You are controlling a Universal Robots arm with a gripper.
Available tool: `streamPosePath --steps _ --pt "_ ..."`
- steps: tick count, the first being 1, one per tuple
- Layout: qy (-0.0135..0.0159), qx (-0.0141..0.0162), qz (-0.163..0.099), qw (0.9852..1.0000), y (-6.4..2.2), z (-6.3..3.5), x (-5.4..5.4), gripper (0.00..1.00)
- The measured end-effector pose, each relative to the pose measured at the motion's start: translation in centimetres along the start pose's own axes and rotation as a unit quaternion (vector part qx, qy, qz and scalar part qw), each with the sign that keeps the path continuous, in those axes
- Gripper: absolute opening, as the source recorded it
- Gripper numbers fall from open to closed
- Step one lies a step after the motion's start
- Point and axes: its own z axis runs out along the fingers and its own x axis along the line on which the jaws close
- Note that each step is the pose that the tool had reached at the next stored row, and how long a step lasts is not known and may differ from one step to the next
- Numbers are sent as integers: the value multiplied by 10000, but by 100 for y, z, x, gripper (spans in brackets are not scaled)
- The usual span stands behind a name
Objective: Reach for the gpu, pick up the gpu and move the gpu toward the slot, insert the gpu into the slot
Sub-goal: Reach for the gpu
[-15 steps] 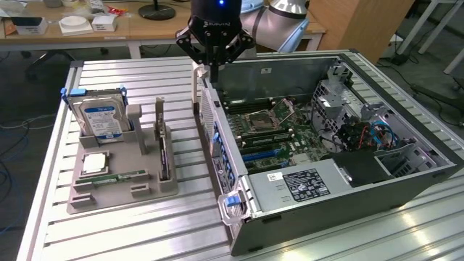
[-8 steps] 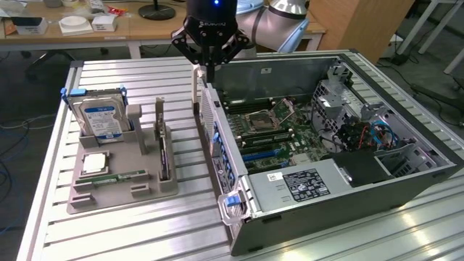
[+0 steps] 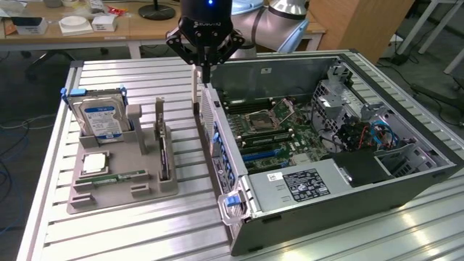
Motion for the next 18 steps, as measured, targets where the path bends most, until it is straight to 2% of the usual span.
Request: streamPosePath --steps 18 --pt "0 0 0 10000 -16 -5 210 10"
